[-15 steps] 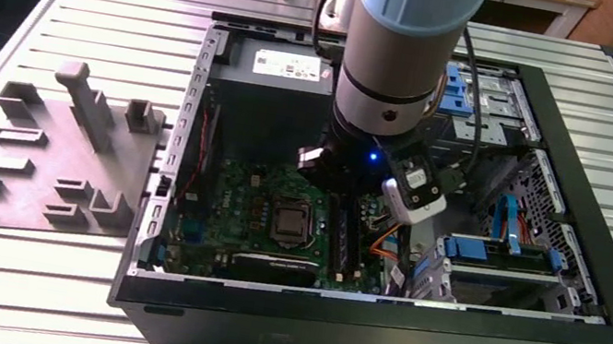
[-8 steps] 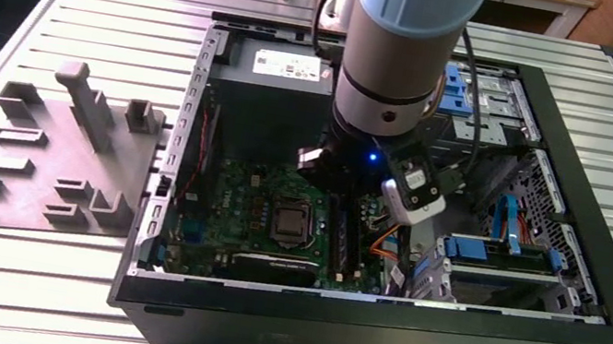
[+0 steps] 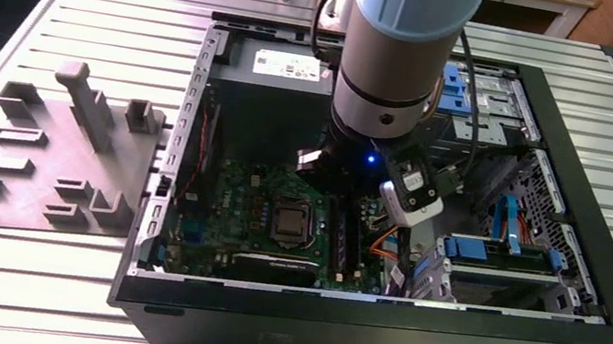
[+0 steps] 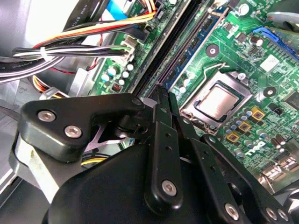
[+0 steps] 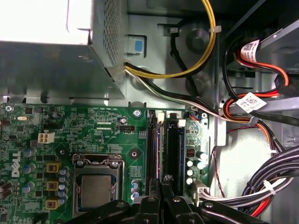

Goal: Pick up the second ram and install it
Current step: 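Insert the second ram into the second slot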

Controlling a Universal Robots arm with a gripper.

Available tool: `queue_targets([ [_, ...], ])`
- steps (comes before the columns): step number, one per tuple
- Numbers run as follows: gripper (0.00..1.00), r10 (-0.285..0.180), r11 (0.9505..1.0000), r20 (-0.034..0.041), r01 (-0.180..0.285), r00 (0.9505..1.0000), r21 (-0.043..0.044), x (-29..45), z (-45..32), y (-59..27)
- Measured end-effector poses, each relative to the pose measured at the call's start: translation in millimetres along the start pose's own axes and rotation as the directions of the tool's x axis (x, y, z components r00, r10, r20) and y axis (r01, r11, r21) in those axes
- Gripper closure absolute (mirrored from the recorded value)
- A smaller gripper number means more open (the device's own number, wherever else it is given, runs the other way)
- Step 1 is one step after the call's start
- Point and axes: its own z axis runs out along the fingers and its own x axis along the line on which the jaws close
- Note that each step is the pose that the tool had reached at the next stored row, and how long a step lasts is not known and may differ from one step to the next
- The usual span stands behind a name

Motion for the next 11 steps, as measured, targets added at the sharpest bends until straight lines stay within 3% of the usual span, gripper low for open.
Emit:
queue_targets([
  [11,0.87,0.017,0.9999,0.0009,-0.017,0.9999,-0.001,0.1,0.8,0.0],
])
